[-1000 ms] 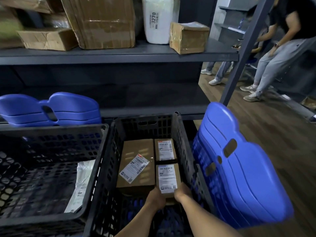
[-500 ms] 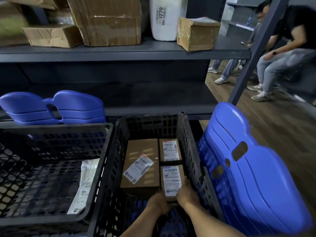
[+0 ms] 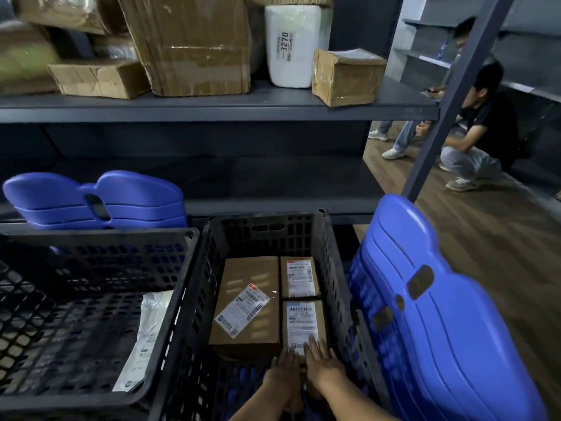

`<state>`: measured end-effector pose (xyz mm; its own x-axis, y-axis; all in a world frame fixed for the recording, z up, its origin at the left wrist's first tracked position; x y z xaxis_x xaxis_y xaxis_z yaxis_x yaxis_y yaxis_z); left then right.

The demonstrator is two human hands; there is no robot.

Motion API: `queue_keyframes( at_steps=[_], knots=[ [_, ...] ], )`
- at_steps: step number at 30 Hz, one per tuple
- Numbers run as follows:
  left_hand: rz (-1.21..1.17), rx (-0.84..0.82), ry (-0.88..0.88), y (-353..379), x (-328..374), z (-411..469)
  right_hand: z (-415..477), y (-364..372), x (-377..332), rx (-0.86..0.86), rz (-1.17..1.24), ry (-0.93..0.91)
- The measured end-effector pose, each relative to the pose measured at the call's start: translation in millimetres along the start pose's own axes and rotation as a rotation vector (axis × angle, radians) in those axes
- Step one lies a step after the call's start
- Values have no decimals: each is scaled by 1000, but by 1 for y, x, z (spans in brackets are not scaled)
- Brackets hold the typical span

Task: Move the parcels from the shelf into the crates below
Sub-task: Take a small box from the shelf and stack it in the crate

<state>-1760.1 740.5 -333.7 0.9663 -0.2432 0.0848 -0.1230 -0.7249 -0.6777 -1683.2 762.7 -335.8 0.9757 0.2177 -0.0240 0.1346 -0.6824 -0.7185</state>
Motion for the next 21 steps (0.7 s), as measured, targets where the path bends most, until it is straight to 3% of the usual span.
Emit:
queue_keyframes(
  at_steps=[11,16,21],
  knots=[
    [-4,84,-5,-20,-6,-11,-11,-24,1,90,70,10],
    [-8,108,-73,-45,-10,-55,-57,-64,-9,156,178,-79],
    [-14,315,-152,-123,-18,-127,-119,-149,-6,316,212,-143]
  ],
)
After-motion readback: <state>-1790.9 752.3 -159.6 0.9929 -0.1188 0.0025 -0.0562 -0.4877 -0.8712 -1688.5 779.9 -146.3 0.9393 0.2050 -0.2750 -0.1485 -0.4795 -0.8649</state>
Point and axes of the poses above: each hand's wrist, its own z-axis towards the middle knuckle, its own y-axis out of the palm, x = y × z, the point moved 8 cm from there along z, towards the middle knuckle, and after that the axes turned 1 degree about y, right-handed, at the moved point
